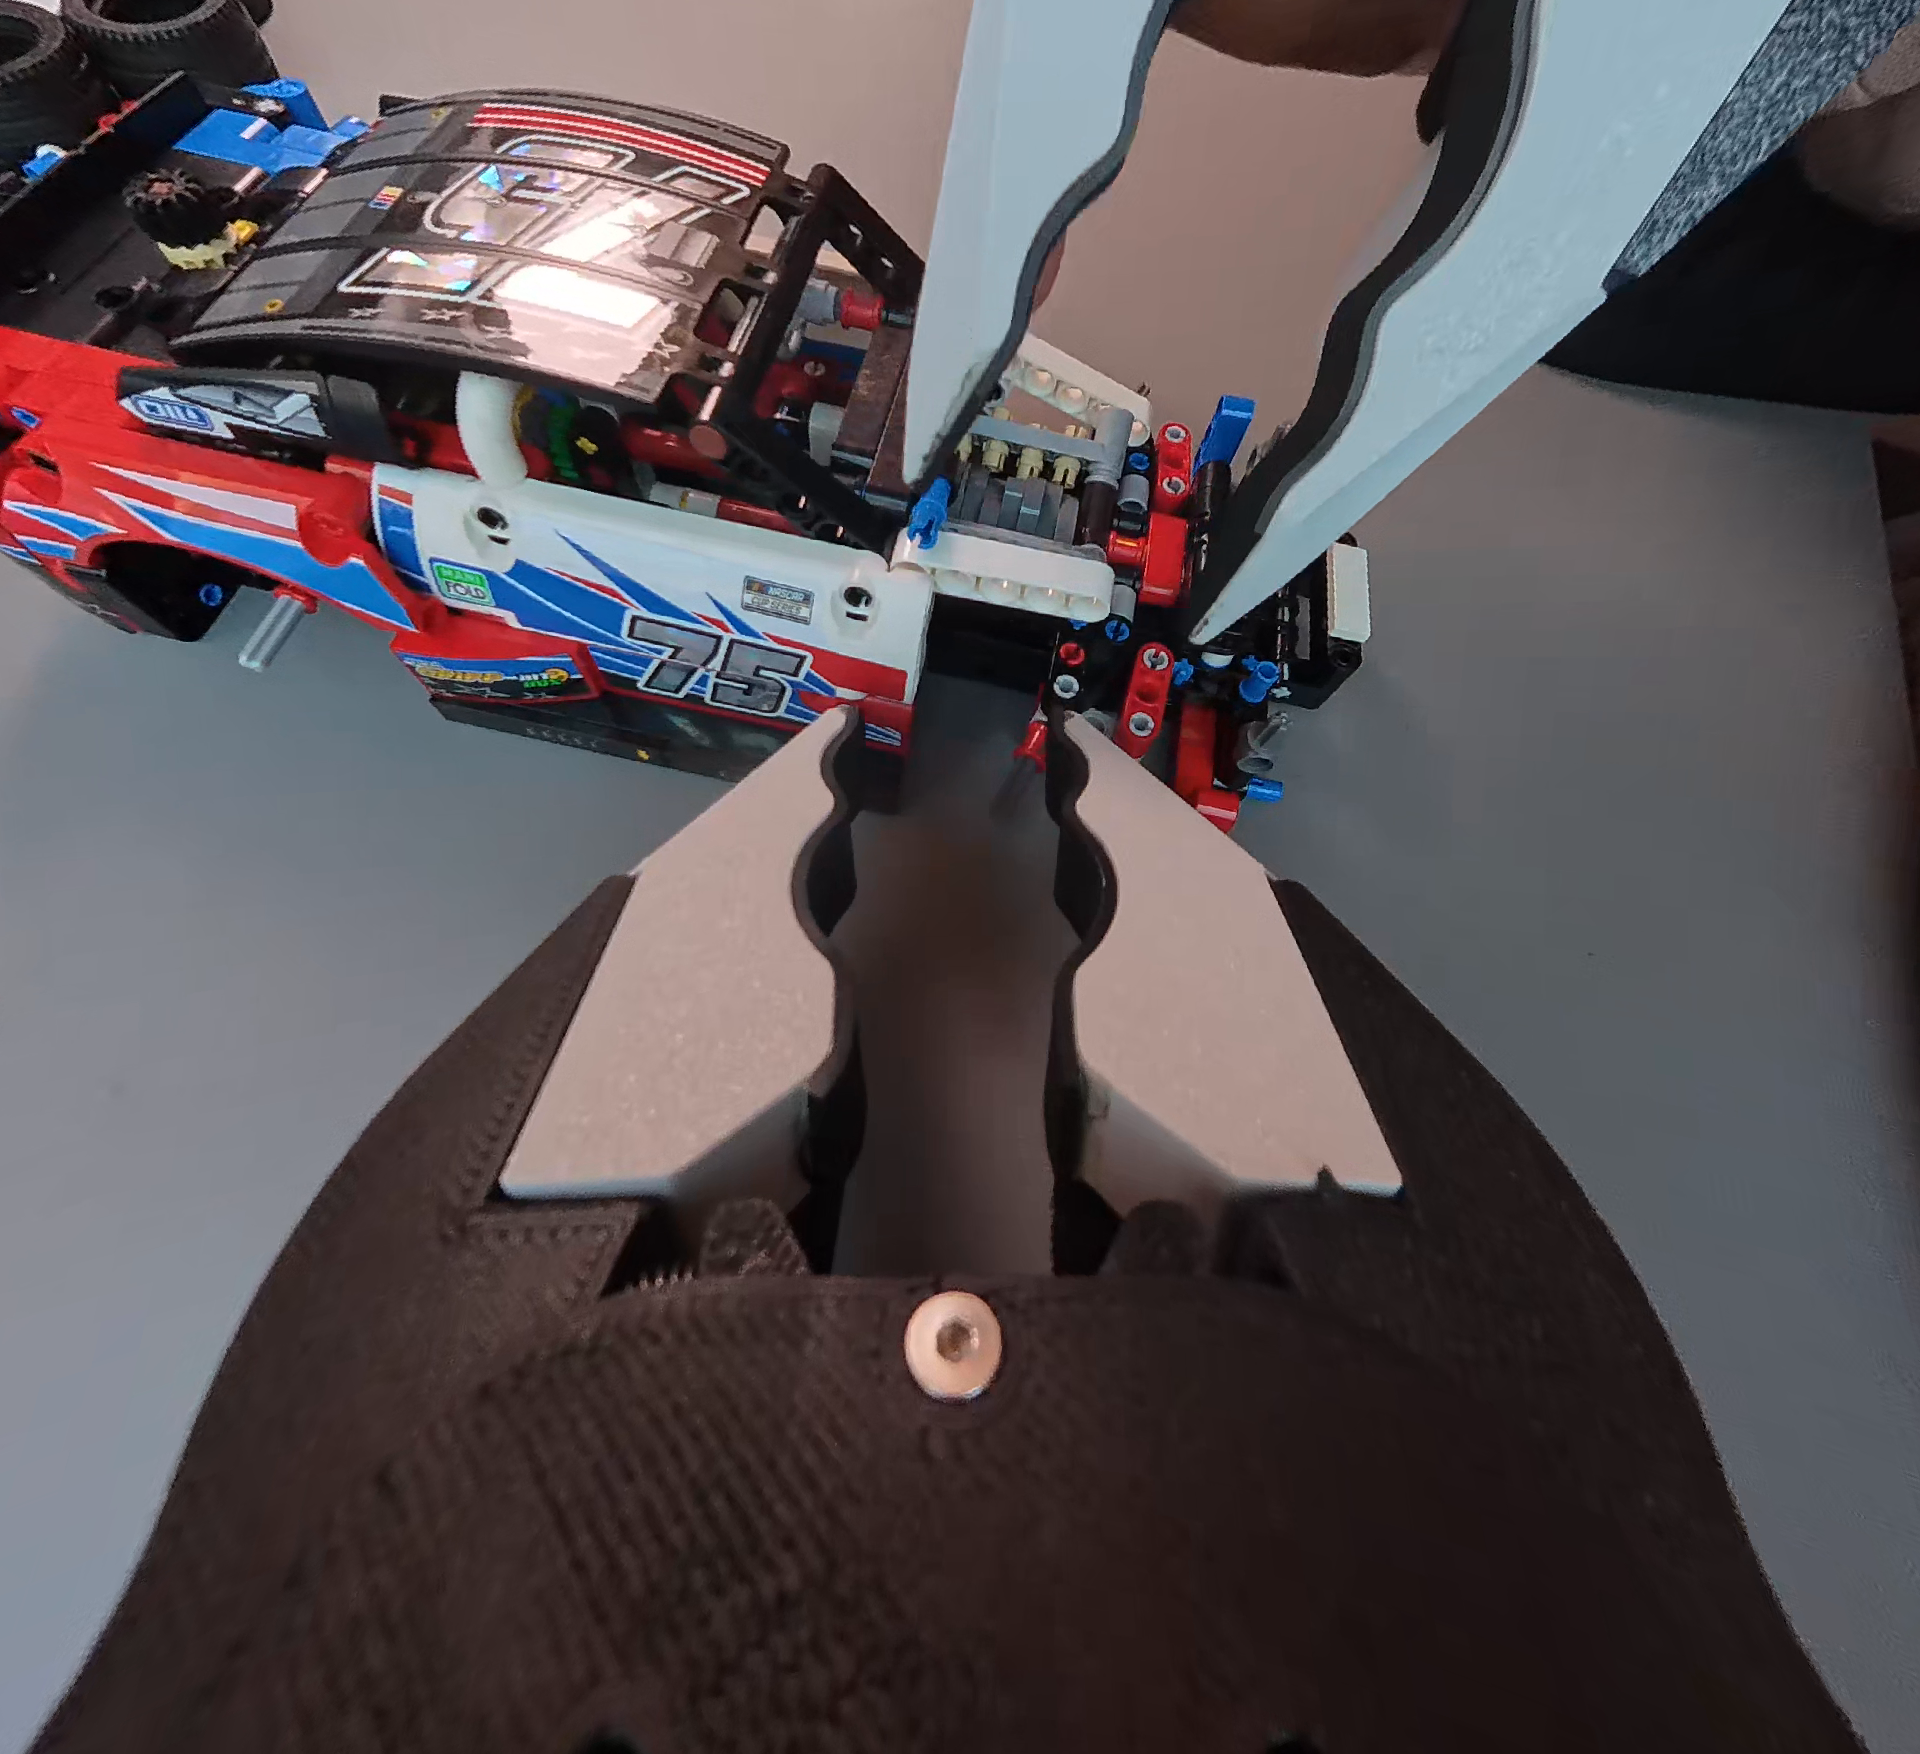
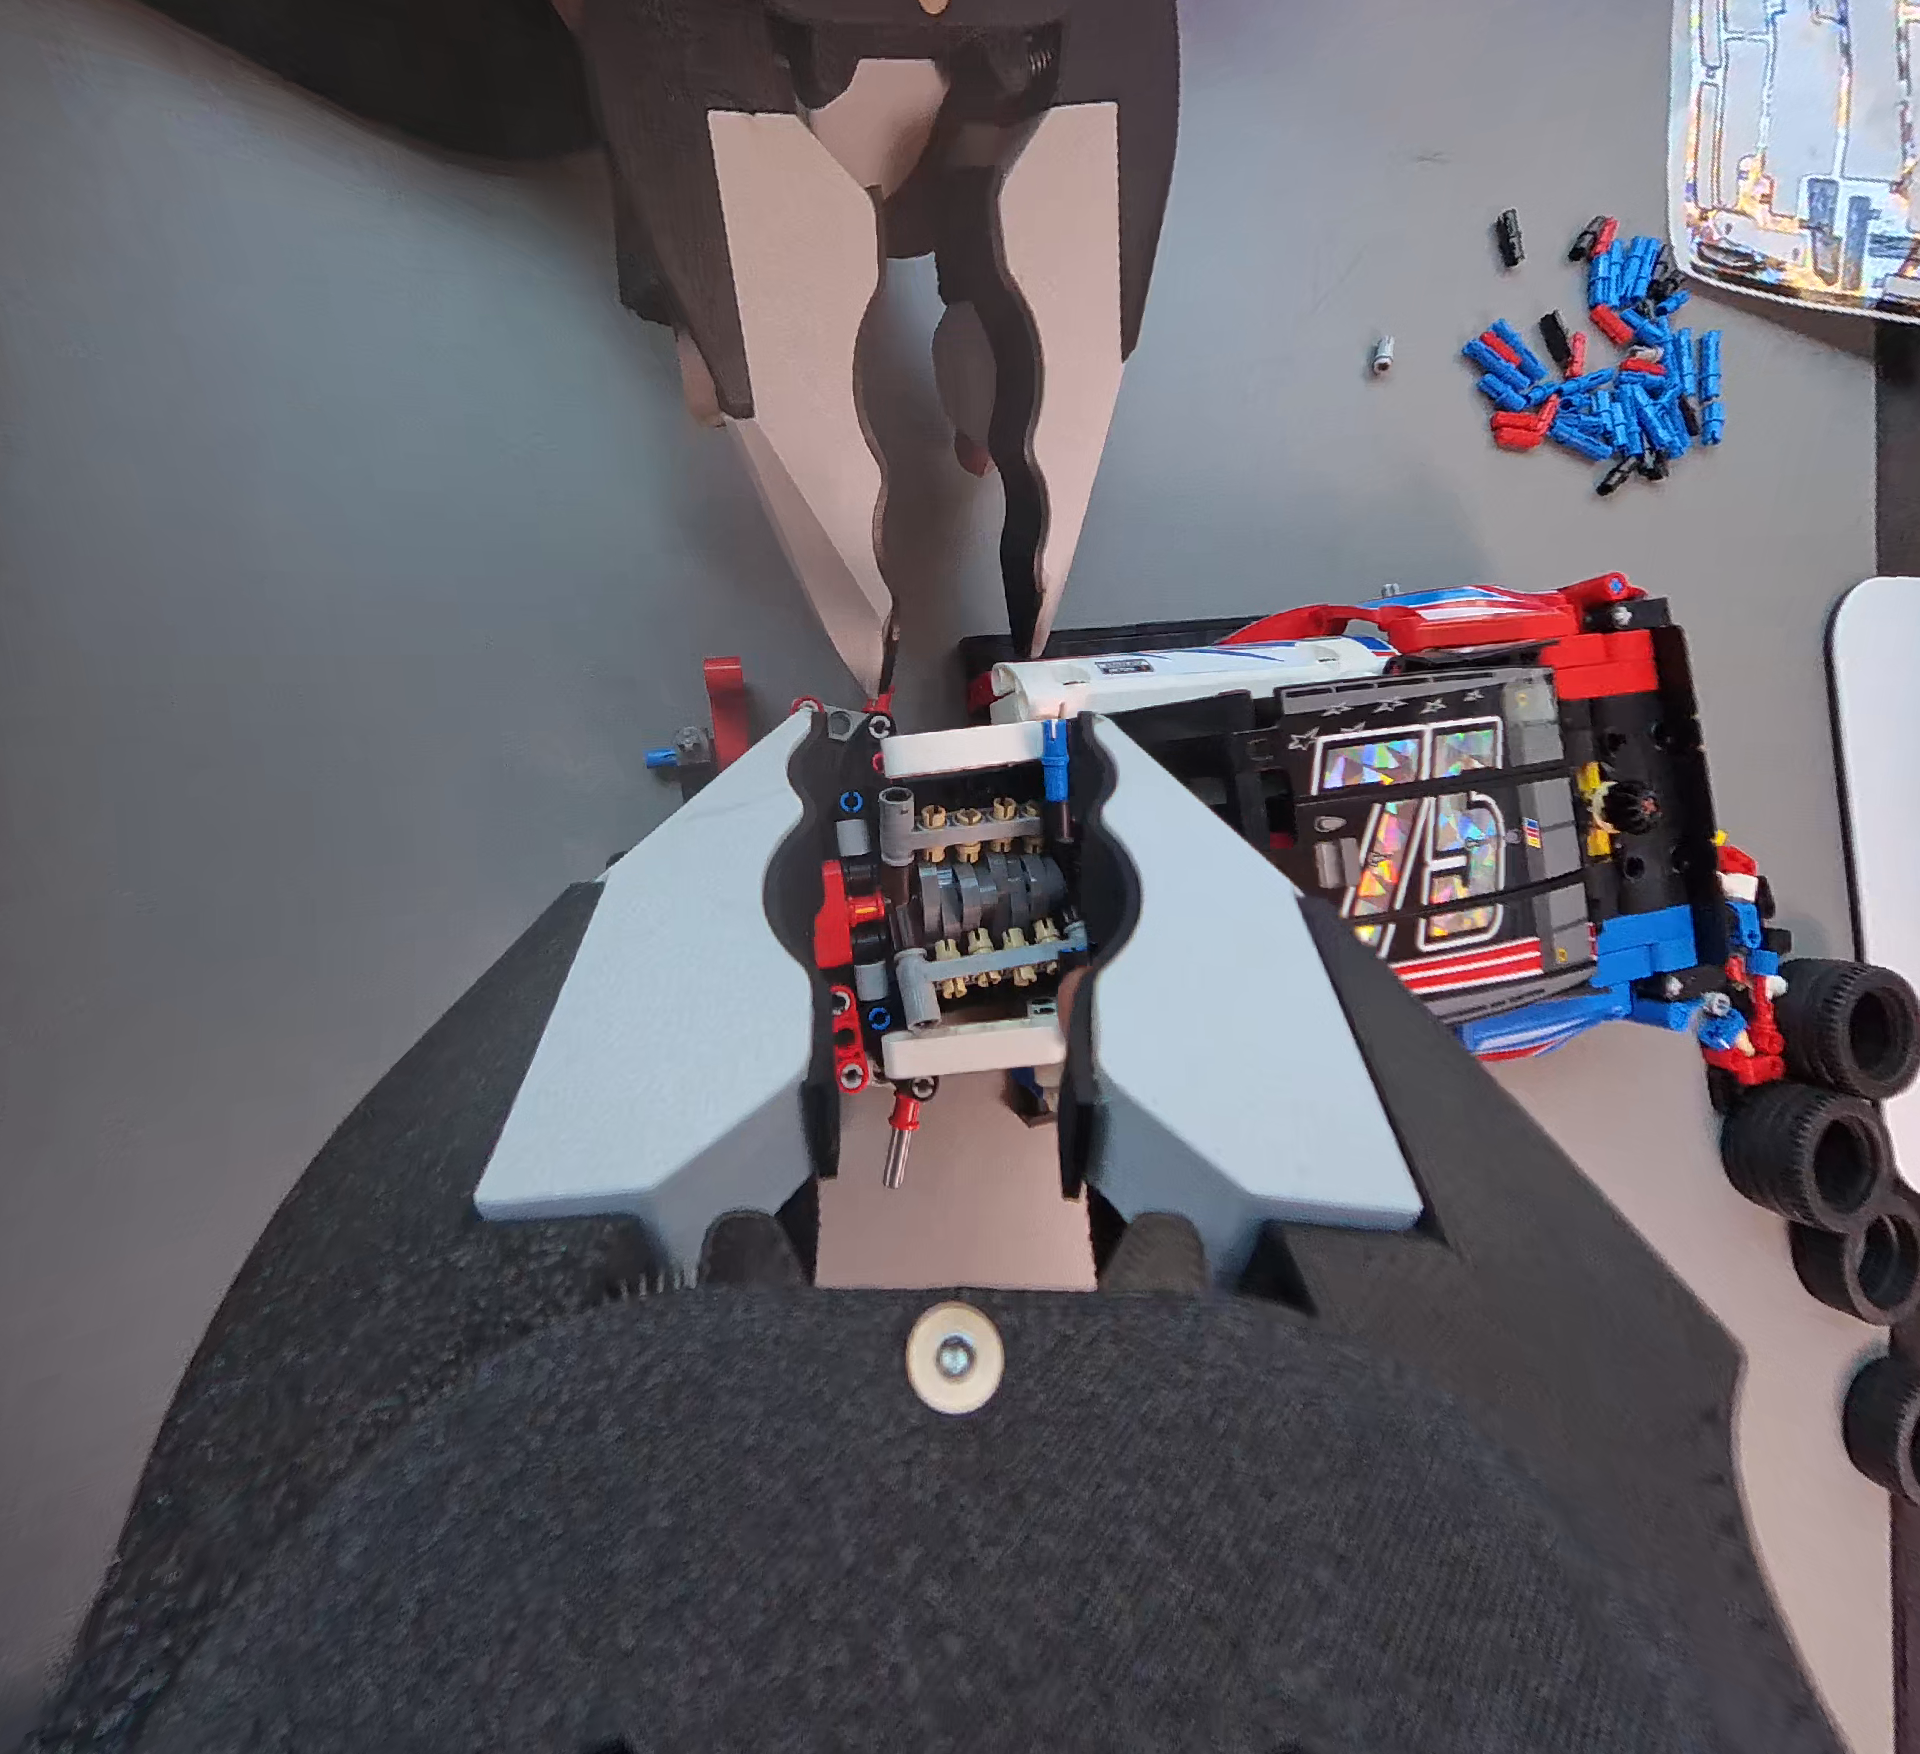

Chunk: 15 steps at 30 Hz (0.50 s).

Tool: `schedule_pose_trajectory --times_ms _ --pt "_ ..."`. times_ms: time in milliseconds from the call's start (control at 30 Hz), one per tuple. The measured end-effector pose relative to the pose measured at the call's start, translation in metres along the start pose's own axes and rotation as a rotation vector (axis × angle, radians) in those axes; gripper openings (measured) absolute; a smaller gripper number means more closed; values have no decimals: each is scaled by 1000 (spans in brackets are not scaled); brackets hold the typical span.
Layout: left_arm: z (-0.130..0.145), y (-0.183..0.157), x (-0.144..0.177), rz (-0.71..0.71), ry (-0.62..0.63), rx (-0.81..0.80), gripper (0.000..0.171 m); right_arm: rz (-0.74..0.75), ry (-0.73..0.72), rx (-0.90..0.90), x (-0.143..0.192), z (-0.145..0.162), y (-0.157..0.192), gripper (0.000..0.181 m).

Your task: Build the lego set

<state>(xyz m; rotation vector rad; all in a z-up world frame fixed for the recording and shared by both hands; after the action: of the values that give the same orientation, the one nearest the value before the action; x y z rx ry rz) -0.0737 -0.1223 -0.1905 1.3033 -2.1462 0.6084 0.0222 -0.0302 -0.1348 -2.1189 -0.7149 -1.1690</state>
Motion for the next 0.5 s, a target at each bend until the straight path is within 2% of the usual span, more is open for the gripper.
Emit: schedule_pose_trajectory --times_ms 133,267,400,500 --pt "0 0 1 0 -4 0 33 46 43 6 -12 2 0 40" --pt "0 -1 1 2 -1 -3 32 63 18 -6 -11 3 -1 39" --pt "1 -1 1 1 -7 -2 32 23 -80 -40 12 16 -2 42" --pt "1 0 1 5 -6 1 32 89 -54 -43 29 44 -10 47"
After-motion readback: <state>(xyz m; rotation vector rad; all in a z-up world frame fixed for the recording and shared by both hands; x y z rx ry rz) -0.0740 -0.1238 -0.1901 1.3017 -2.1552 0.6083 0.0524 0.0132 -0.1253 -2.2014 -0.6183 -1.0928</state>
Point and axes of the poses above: each gripper's, where its closed fingertips meet, x back along the fingers, z out of its underside, y = z × x across the jaws, the point moved 9 cm from there along x, back along the fingers, and after that the axes turned 10 degrees about y, right-handed, at the moved point
